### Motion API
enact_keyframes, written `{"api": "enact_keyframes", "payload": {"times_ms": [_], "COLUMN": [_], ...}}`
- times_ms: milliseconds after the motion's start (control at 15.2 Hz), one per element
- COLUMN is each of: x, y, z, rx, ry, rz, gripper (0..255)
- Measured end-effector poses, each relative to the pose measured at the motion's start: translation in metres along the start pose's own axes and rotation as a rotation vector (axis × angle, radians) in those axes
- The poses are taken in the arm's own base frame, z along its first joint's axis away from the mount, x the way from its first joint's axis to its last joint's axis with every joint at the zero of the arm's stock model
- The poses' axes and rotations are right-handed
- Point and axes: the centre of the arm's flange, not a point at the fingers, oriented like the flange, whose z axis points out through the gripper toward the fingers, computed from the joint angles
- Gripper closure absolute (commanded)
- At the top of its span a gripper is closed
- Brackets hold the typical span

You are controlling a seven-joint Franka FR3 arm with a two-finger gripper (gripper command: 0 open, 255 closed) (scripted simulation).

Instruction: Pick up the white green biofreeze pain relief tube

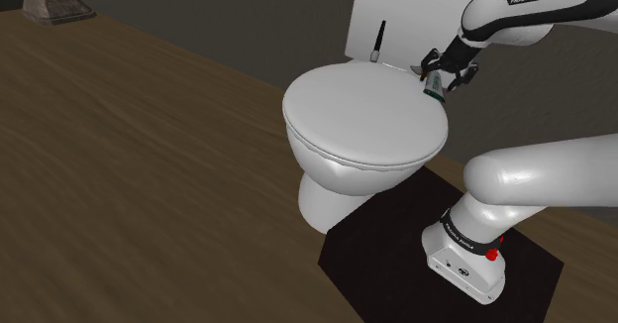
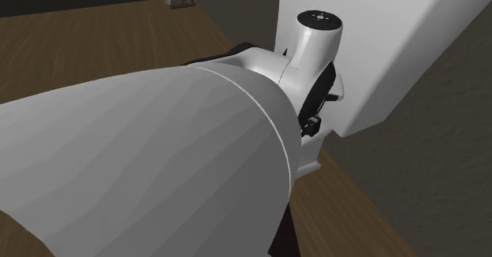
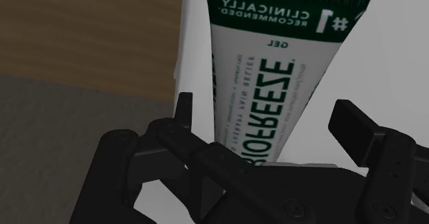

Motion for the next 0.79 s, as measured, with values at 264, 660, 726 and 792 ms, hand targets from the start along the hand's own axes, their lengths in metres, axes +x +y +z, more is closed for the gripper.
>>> {"api": "enact_keyframes", "payload": {"times_ms": [264, 660, 726, 792], "x": [-0.0011, -0.0012, -0.0012, -0.0012], "y": [0.0008, 0.0008, 0.0008, 0.0008], "z": [0.0078, 0.0084, 0.0085, 0.0085], "rx": [0.000, 0.000, 0.000, 0.000], "ry": [0.001, 0.000, 0.000, 0.000], "rz": [0.001, 0.001, 0.001, 0.001], "gripper": [255, 255, 255, 255]}}
